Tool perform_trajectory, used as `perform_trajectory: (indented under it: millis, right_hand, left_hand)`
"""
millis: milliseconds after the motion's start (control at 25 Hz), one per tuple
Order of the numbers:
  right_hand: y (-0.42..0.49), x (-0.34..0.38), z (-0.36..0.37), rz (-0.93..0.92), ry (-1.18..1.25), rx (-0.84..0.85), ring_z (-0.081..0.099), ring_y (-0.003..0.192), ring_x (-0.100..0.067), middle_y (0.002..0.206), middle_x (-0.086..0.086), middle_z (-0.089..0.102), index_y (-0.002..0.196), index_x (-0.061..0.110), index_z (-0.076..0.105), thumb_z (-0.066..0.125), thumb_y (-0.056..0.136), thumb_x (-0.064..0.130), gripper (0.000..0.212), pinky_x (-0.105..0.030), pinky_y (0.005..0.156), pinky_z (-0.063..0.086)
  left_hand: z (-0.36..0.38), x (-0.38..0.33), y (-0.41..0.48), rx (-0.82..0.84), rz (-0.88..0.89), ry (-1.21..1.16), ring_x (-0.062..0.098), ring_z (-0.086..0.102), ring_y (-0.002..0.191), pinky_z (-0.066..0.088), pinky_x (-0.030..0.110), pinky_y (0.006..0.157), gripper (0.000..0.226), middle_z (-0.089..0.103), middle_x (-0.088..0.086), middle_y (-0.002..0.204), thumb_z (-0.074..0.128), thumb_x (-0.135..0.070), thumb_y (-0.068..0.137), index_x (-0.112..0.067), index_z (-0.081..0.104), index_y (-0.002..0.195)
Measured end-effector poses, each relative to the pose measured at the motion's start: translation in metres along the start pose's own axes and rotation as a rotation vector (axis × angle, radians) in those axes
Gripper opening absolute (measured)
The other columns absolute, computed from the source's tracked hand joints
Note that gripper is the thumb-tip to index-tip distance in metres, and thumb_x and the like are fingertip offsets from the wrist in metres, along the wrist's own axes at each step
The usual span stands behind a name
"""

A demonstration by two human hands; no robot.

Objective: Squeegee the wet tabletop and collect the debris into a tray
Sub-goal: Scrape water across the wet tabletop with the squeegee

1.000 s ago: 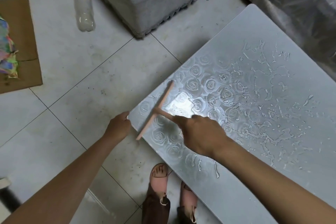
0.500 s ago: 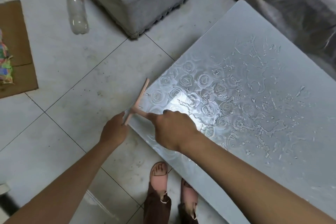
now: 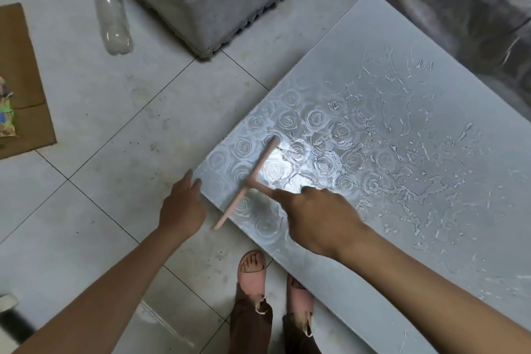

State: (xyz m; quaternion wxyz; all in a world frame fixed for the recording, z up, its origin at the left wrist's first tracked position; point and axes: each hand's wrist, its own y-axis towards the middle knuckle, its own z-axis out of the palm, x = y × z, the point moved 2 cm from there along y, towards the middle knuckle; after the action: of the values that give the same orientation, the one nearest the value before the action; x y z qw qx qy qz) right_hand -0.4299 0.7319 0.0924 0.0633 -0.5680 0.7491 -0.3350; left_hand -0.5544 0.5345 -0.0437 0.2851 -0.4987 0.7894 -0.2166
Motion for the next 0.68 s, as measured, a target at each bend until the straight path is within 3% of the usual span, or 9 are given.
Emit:
perform_trajectory:
  millis: [120,240,400,560,680]
  right_hand:
    - [0.007,0.002,0.017,-0.019,-0.01,-0.002,0.058,0.092,-0.033,0.096,-0.011,0.052,0.145,0.05,0.014,0.039,0.087,0.014,0.072,-0.032,0.065,0.032]
    - [-0.031,-0.041,0.027,0.057,-0.039,0.013,0.059,0.094,-0.033,0.092,-0.007,0.051,0.142,0.053,0.017,0.036,0.091,0.019,0.065,-0.034,0.067,0.037]
    - [-0.081,-0.076,0.015,0.193,-0.108,0.048,0.06,0.093,-0.027,0.081,-0.001,0.043,0.137,0.063,-0.002,0.032,0.096,0.027,0.064,-0.033,0.066,0.038]
    - [-0.044,-0.038,0.002,0.026,-0.049,-0.021,0.06,0.089,-0.034,0.082,-0.006,0.047,0.139,0.061,0.002,0.038,0.088,0.021,0.074,-0.033,0.063,0.033]
    - [0.012,0.021,0.007,-0.086,-0.035,0.015,0.058,0.097,-0.035,0.103,-0.012,0.057,0.144,0.051,0.018,0.044,0.086,0.016,0.073,-0.033,0.067,0.034]
  left_hand:
    - [0.007,-0.009,-0.005,-0.034,0.068,0.16,0.022,0.015,0.144,0.03,0.034,0.108,0.055,0.005,0.007,0.161,0.043,-0.01,0.091,-0.008,0.032,0.146]
    - [0.011,-0.014,-0.008,-0.014,0.137,0.246,0.022,0.015,0.145,0.027,0.034,0.109,0.058,0.005,0.009,0.16,0.048,-0.012,0.089,-0.007,0.033,0.145]
    - [0.016,-0.016,-0.017,0.021,0.167,0.256,0.02,0.013,0.146,0.024,0.034,0.113,0.055,0.008,0.007,0.16,0.048,-0.015,0.09,-0.01,0.038,0.143]
    - [0.018,-0.015,-0.023,0.006,0.109,0.248,0.021,0.018,0.144,0.027,0.035,0.112,0.054,0.012,0.007,0.16,0.045,-0.015,0.091,-0.008,0.037,0.144]
    - [0.017,-0.007,-0.024,0.0,0.022,0.262,0.024,0.021,0.143,0.03,0.036,0.108,0.057,0.012,0.011,0.159,0.05,-0.015,0.09,-0.006,0.034,0.144]
